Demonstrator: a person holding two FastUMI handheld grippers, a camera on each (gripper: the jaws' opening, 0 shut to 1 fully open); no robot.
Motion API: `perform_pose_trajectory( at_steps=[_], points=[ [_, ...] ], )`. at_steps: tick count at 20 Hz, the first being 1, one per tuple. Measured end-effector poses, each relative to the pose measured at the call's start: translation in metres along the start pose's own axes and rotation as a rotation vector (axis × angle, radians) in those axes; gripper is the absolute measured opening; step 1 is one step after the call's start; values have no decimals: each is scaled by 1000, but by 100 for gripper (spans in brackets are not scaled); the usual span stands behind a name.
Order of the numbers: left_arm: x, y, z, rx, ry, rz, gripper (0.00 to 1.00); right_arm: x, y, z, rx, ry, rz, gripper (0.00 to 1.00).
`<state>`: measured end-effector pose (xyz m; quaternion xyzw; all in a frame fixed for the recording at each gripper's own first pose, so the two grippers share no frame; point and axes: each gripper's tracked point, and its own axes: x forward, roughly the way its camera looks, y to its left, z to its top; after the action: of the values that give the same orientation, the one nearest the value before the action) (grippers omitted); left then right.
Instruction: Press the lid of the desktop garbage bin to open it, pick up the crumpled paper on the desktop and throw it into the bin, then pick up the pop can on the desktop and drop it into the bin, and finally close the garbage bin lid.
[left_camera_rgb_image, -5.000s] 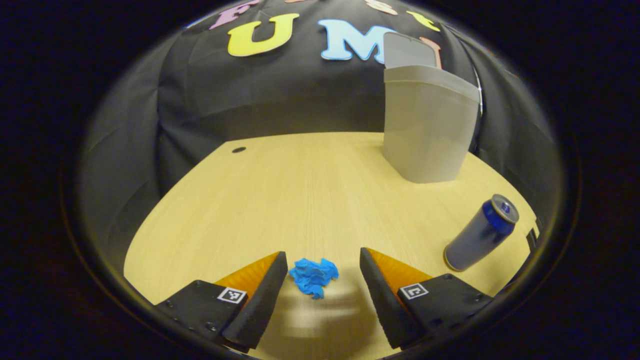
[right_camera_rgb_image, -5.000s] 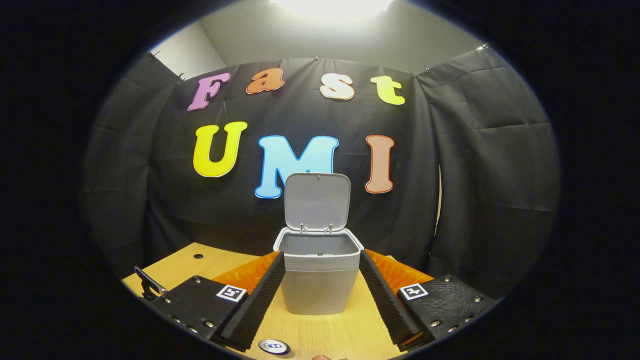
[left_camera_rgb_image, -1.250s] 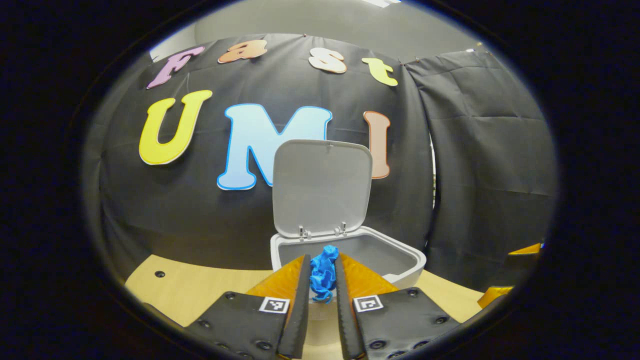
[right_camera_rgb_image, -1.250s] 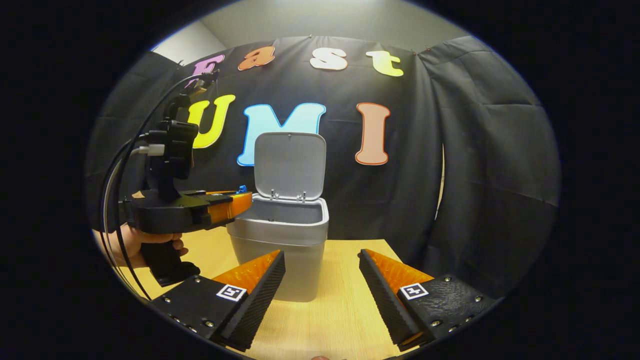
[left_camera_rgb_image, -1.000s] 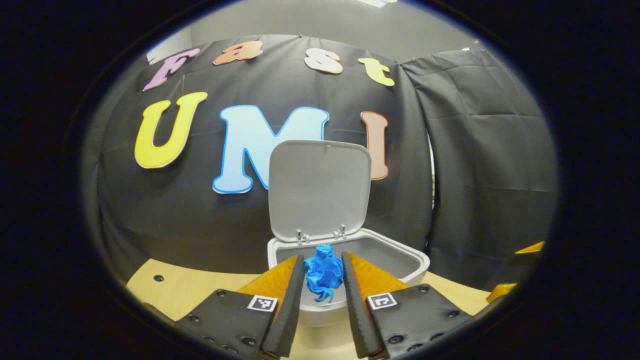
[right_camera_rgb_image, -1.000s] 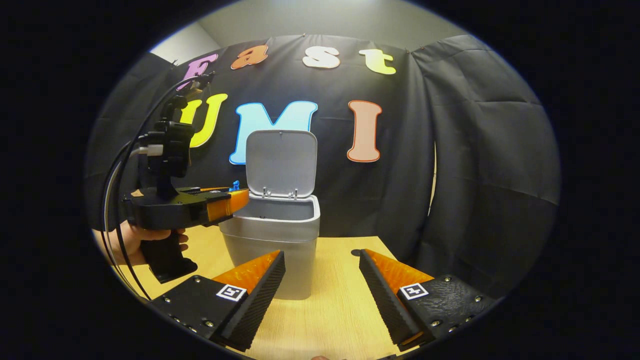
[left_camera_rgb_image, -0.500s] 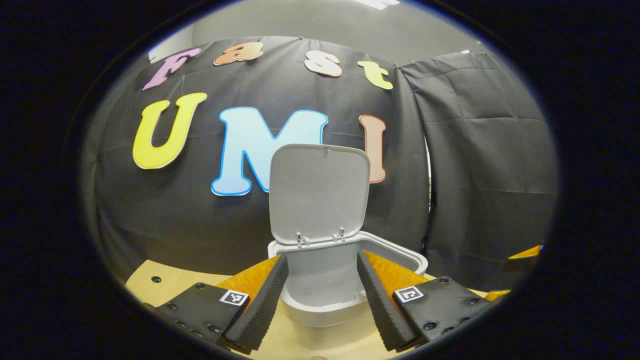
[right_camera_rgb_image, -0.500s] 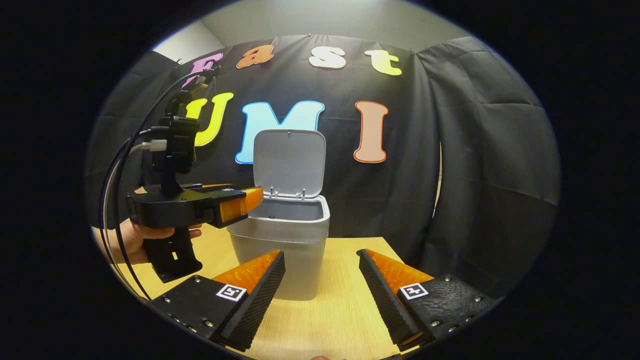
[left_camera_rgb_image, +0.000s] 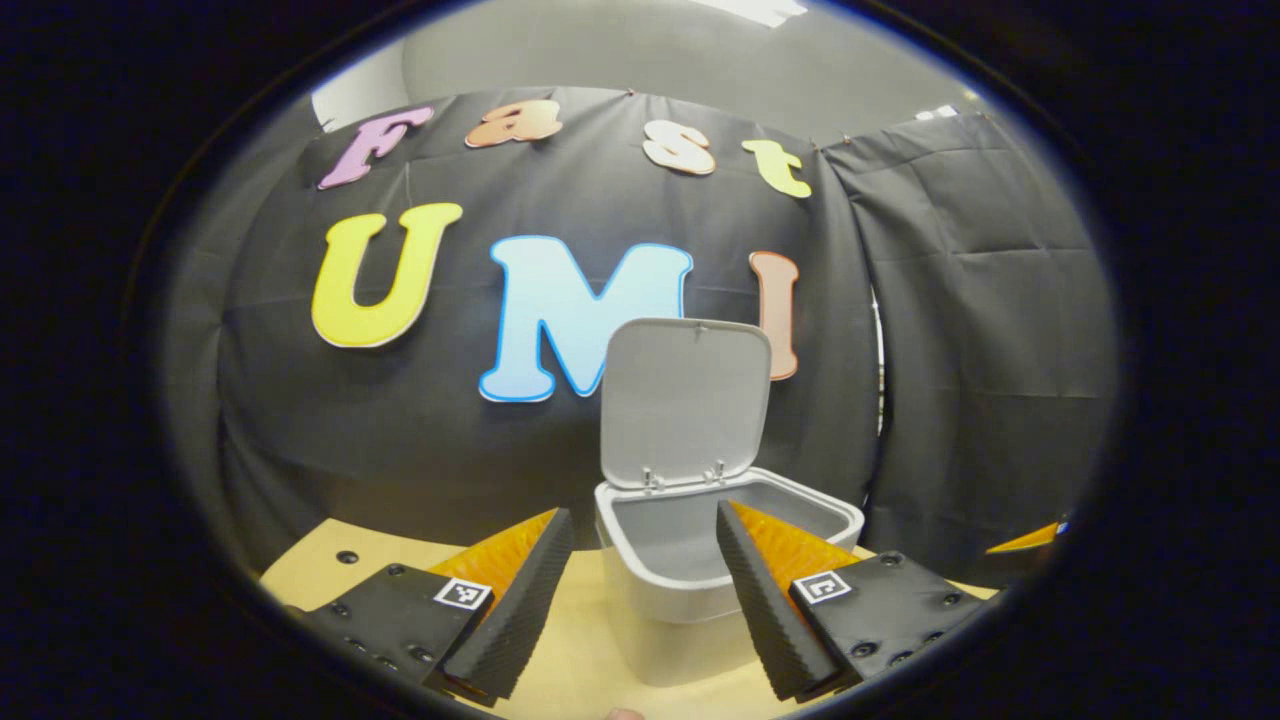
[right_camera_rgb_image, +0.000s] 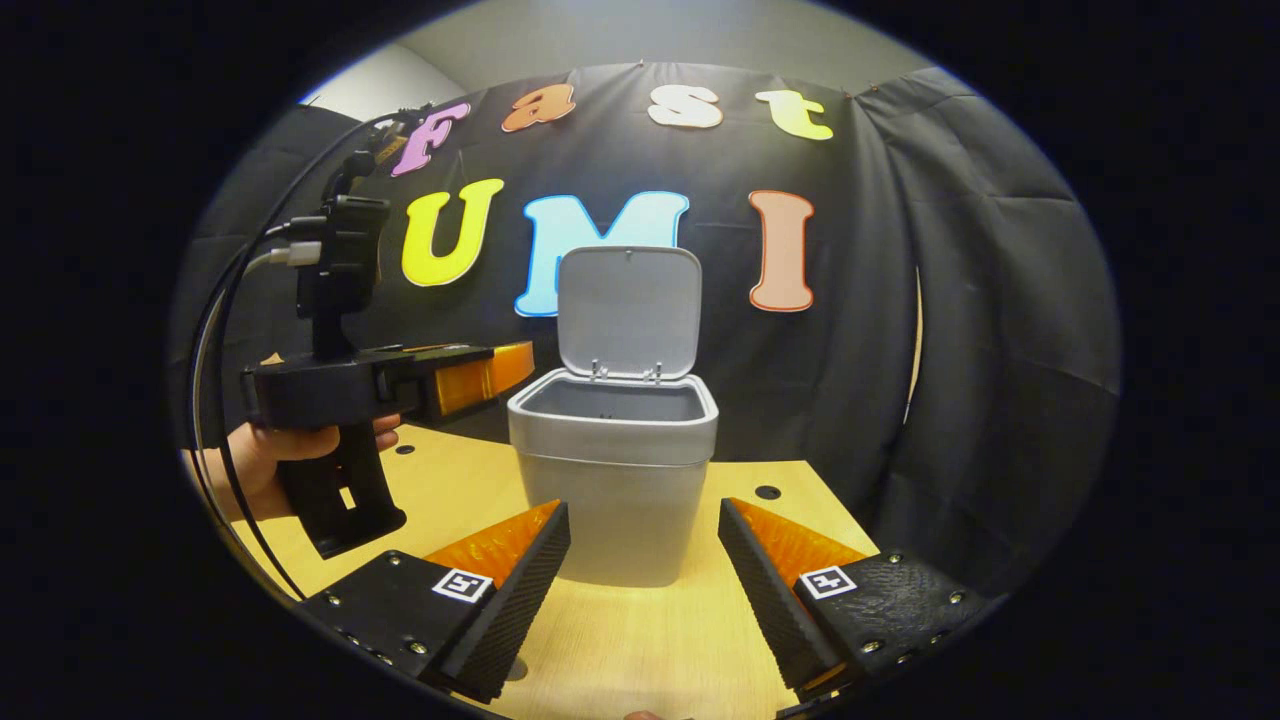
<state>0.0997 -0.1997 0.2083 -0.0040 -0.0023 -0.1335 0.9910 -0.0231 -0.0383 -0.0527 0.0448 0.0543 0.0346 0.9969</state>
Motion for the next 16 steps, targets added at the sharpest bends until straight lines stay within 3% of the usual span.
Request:
perform_pose_trajectory(
  at_steps=[10,16],
  points=[
    [-78,56,14,28,-25,120,95,-16,91,-41,-14,107,216,96],
    [-117,81,20,57,-35,153,96,-15,125,-77,6,253,297,96]
  ],
)
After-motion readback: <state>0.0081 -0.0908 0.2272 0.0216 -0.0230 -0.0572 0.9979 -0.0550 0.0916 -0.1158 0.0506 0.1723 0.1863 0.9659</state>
